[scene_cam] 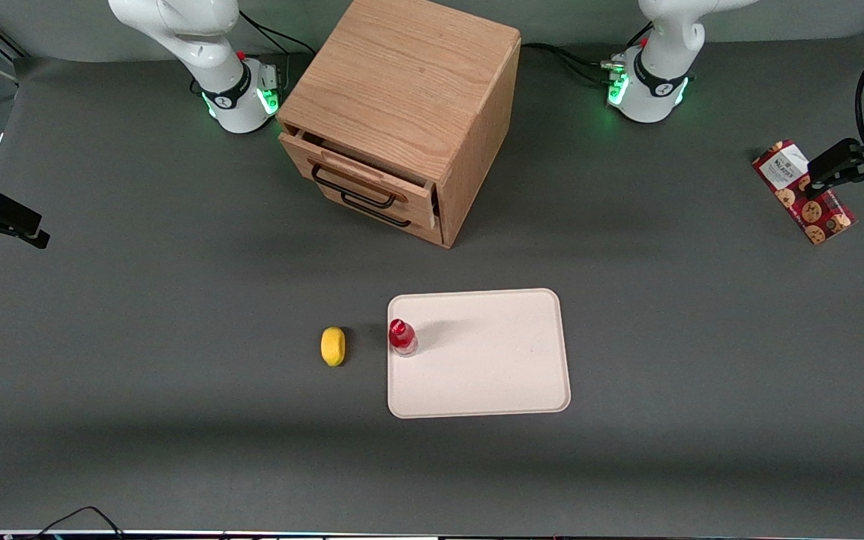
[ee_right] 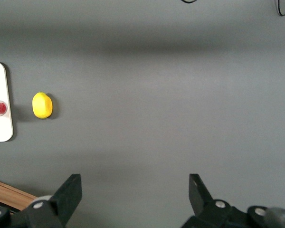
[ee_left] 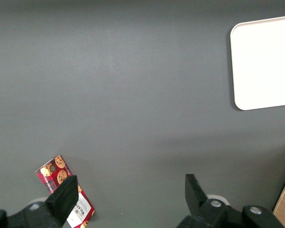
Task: Place red cookie box on tray
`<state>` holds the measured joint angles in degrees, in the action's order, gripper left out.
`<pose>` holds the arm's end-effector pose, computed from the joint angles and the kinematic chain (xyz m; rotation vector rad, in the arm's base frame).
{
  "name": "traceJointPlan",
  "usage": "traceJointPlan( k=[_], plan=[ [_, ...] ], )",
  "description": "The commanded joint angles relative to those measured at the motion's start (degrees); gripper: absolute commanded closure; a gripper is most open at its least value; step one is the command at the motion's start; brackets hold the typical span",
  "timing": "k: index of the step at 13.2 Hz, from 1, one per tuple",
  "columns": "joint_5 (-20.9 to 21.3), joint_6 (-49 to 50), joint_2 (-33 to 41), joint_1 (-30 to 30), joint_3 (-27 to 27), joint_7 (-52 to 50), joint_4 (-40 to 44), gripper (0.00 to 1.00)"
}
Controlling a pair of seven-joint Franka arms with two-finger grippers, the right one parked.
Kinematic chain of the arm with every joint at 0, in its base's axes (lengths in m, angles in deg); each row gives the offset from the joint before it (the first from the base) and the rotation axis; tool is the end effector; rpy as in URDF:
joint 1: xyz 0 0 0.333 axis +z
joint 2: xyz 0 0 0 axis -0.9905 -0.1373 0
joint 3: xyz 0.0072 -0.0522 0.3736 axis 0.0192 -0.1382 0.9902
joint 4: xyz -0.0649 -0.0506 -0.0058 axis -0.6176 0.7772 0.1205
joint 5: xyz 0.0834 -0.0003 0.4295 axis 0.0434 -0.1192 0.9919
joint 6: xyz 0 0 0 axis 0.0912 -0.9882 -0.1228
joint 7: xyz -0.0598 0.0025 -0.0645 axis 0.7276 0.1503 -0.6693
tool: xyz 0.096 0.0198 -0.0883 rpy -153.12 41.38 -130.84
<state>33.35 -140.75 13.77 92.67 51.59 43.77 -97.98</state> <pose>0.5646 0.0211 0.6644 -3.1170 0.1245 -0.0185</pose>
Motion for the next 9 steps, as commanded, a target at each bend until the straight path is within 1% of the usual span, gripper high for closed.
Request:
traceJointPlan(
  k=[1, 4, 6, 8, 9],
  plan=[
    [0.82, 1.83, 0.05, 0.25, -0.28, -0.67, 1.03, 0.00],
    [0.82, 1.74, -0.21, 0.25, -0.28, -0.67, 0.59, 0.00],
    [1.35, 1.66, -0.56, 0.51, 0.59, -0.49, -1.24, 0.00],
    [3.63, 0.52, -0.47, 0.60, 3.74, -1.19, -4.93, 0.00],
    [3.72, -0.53, -0.56, 0.60, 6.72, -1.54, -6.77, 0.00]
  ],
)
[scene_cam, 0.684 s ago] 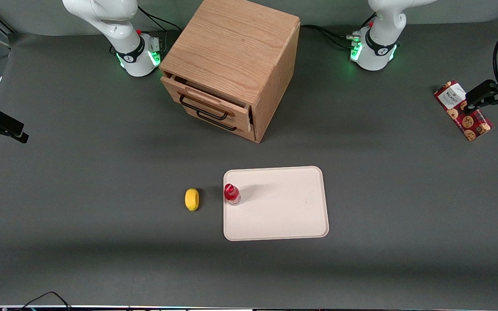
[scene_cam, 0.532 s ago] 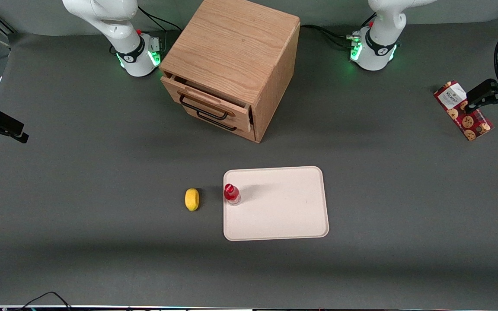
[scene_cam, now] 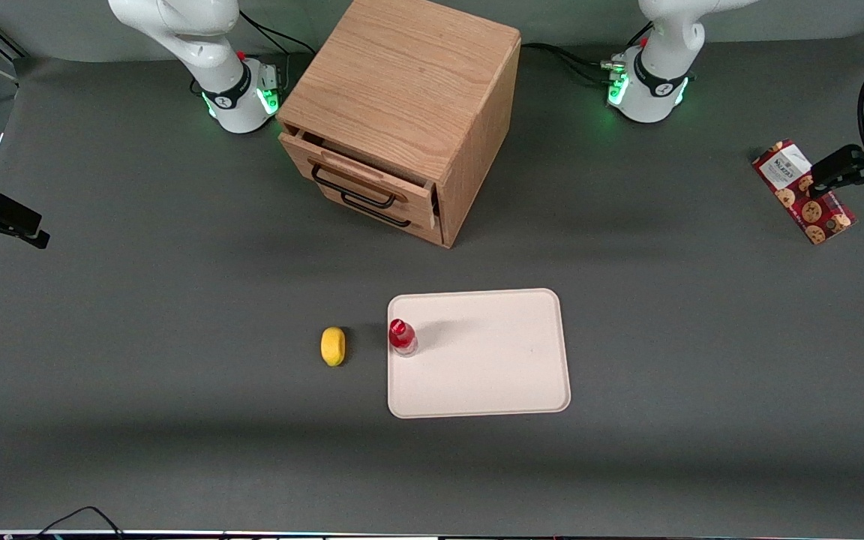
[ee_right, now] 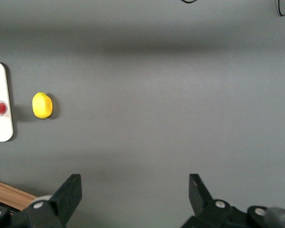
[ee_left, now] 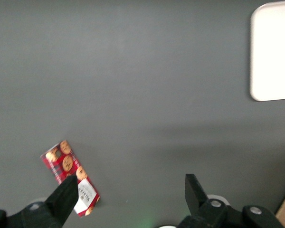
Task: Place red cookie box on tray
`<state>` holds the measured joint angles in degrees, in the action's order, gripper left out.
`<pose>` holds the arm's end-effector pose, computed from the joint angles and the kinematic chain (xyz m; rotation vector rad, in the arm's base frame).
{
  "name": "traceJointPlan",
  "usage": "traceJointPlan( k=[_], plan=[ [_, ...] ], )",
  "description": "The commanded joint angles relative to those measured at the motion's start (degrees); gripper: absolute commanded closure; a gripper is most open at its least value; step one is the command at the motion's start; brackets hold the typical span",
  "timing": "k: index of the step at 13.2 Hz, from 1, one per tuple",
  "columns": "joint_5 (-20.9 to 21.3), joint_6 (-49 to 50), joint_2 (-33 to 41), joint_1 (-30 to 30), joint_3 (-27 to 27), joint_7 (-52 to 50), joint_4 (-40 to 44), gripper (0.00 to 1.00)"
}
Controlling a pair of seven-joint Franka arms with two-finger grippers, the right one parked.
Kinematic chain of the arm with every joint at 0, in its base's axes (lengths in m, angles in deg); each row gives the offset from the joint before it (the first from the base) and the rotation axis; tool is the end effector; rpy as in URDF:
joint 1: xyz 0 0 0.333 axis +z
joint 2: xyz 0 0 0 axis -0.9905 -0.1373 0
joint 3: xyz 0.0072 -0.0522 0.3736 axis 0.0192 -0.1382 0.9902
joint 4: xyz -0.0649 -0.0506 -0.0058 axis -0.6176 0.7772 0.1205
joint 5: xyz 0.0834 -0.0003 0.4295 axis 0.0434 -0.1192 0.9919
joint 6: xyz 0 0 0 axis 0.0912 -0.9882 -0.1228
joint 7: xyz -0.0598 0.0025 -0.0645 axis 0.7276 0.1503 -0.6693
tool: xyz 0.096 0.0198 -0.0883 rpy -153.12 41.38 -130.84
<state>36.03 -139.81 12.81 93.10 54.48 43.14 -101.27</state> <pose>0.5602 0.0619 0.6245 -3.0862 0.0203 0.1272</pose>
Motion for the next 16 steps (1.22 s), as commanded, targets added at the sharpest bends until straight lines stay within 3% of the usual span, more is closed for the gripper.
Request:
traceJointPlan(
  k=[1, 6, 10, 13, 16],
  plan=[
    [1.05, -3.74, 0.49, 0.17, 7.26, -1.01, -6.29, 0.00],
    [0.08, -19.55, 0.67, 1.22, 20.90, 0.22, -23.78, 0.00],
    [0.00, -37.65, -0.82, 3.33, 28.98, 8.91, -37.06, 0.00],
    [-1.58, -50.57, -3.89, 4.74, 31.02, 12.68, -44.45, 0.00],
    [-6.31, -56.40, -10.13, 5.18, 32.69, 17.44, -45.61, 0.00]
  ],
)
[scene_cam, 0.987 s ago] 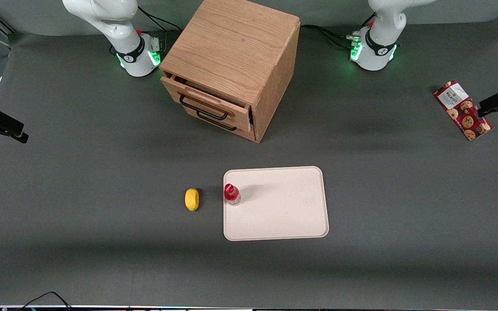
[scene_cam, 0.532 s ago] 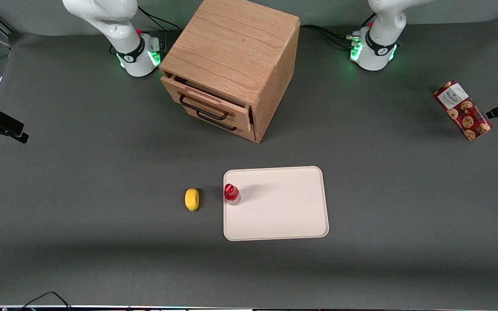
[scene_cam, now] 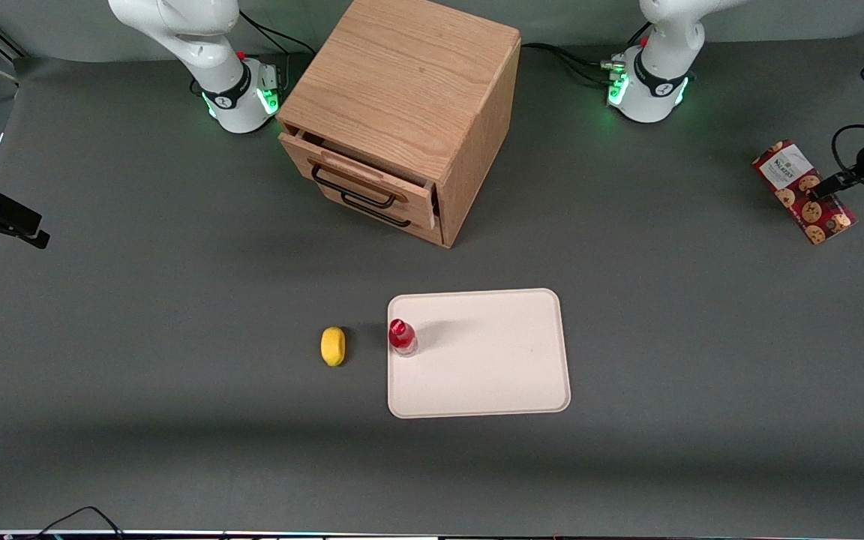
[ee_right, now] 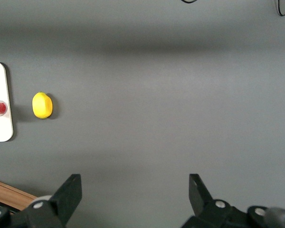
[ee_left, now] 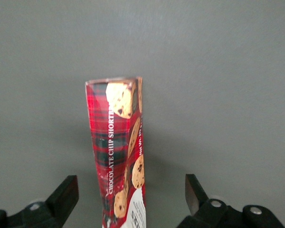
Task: Place red cookie box on tray
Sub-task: 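Close the left gripper on the shortbread box and lift it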
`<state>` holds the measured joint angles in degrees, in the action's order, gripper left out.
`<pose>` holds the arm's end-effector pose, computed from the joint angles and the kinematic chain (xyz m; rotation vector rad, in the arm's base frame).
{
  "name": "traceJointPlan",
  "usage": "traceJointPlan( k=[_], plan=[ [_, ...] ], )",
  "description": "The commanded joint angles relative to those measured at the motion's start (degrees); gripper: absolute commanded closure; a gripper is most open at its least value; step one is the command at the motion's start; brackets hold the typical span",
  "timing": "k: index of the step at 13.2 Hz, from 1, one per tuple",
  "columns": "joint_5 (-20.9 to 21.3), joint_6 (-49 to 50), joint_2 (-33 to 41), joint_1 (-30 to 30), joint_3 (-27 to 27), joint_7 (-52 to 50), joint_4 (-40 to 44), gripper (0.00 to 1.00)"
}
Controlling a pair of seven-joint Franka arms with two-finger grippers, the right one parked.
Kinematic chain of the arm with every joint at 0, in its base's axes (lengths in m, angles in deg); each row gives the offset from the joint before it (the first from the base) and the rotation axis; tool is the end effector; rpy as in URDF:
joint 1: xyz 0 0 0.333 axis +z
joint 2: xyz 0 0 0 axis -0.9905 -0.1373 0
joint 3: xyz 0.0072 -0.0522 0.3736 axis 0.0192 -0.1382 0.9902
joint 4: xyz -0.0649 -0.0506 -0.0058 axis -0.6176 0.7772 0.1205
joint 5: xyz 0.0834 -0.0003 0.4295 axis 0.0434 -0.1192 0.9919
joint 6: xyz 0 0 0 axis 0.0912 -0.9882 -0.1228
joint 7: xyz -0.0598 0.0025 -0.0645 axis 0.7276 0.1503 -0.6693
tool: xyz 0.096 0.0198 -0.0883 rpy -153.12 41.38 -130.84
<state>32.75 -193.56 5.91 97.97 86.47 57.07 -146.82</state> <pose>0.3521 0.3259 0.2561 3.0674 0.6087 -0.0776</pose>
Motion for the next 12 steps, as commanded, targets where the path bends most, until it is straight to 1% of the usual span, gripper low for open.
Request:
traceJointPlan(
  k=[1, 2, 3, 4, 5, 7, 9, 12],
  plan=[
    [-4.45, -3.44, -4.56, 0.32, 0.70, 3.78, -0.06, 0.00],
    [-4.90, -3.80, -5.61, 0.32, 0.70, 3.78, -0.06, 0.04],
    [-4.90, -3.71, -6.15, 0.32, 0.70, 3.78, -0.06, 0.28],
    [-4.90, -3.71, -6.67, 0.32, 0.70, 3.96, -0.06, 0.62],
    [-4.90, -3.54, -7.11, 0.32, 0.70, 3.96, -0.06, 0.99],
    [-4.90, -3.45, -8.17, 0.32, 0.70, 4.30, -0.06, 1.00],
    [-4.99, -3.01, -8.17, 0.23, 0.70, 8.25, 0.12, 1.00],
    [-4.64, -0.92, -7.65, -0.56, 0.44, 8.79, 1.87, 1.00]
  ],
)
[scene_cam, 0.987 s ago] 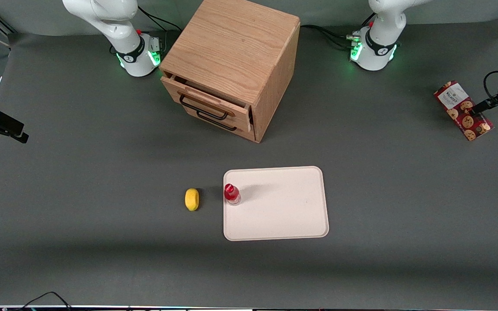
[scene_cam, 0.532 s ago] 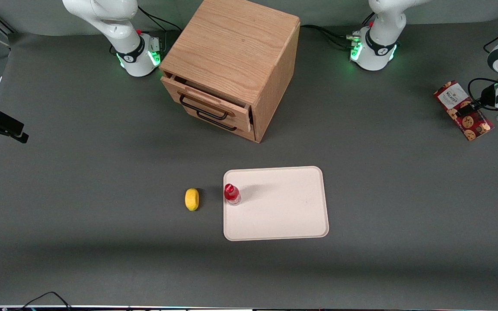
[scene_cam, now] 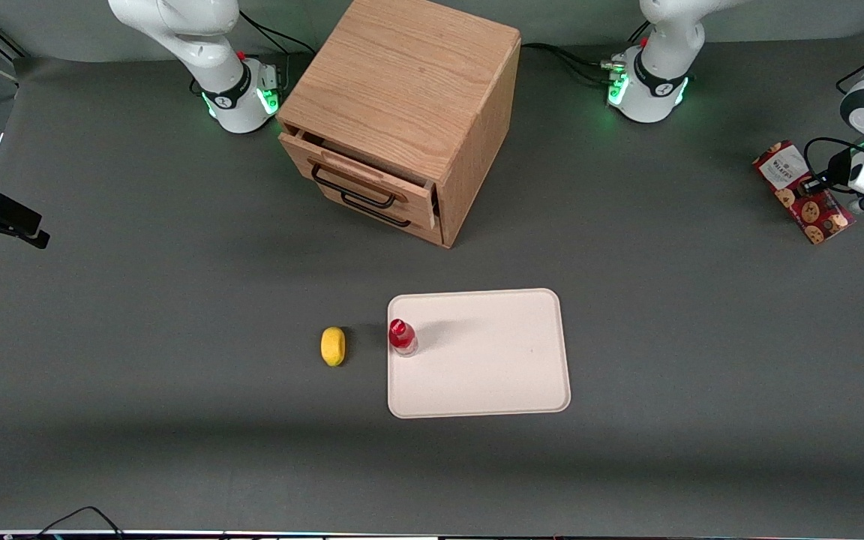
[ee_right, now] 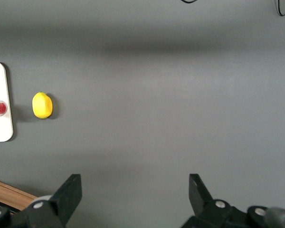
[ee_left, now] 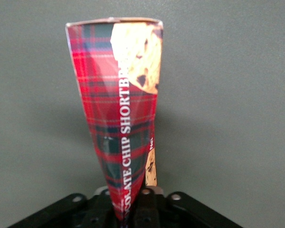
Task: Place red cookie box on tray
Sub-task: 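Carry the held box with the left gripper over the white tray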
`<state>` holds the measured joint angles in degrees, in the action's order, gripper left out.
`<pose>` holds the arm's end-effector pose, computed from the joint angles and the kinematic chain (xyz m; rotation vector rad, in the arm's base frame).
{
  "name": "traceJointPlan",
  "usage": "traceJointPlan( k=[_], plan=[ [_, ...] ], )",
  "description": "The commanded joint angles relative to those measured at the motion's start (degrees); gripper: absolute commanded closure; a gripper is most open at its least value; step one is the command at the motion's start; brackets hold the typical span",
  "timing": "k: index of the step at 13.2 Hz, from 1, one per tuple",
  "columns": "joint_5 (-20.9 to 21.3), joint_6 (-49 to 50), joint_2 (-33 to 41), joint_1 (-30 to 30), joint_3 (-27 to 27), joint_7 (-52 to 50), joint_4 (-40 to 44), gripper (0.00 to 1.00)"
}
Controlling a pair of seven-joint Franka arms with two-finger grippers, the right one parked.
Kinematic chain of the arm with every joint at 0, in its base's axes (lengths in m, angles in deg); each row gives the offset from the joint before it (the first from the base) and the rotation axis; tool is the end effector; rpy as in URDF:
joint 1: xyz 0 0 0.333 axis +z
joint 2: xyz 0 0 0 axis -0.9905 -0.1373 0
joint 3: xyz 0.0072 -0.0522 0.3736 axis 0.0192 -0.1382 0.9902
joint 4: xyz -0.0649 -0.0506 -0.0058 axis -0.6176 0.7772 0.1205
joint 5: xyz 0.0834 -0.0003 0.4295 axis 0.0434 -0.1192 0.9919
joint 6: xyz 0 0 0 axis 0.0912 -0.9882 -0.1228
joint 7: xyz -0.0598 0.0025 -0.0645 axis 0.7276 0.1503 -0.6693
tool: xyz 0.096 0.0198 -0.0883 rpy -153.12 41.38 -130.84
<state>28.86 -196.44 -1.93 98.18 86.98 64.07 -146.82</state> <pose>0.3395 0.3311 0.2022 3.0589 0.5251 -0.1894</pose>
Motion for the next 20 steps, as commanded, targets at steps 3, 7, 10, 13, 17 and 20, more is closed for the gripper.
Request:
traceJointPlan(
  k=[3, 7, 10, 13, 17, 20],
  plan=[
    [-0.57, 15.91, 0.81, -1.66, -3.66, 1.44, 12.12, 1.00],
    [0.04, 30.14, 0.98, -3.94, -14.20, -5.83, 27.67, 1.00],
    [1.97, 40.63, 0.63, -5.61, -25.87, -15.14, 39.64, 1.00],
    [5.65, 41.35, -2.43, -6.75, -39.40, -30.33, 47.73, 1.00],
    [10.93, 39.51, -13.23, -11.84, -49.19, -42.74, 55.04, 1.00],
    [12.25, 35.04, -22.45, -16.76, -50.70, -51.44, 59.26, 1.00]
  ],
)
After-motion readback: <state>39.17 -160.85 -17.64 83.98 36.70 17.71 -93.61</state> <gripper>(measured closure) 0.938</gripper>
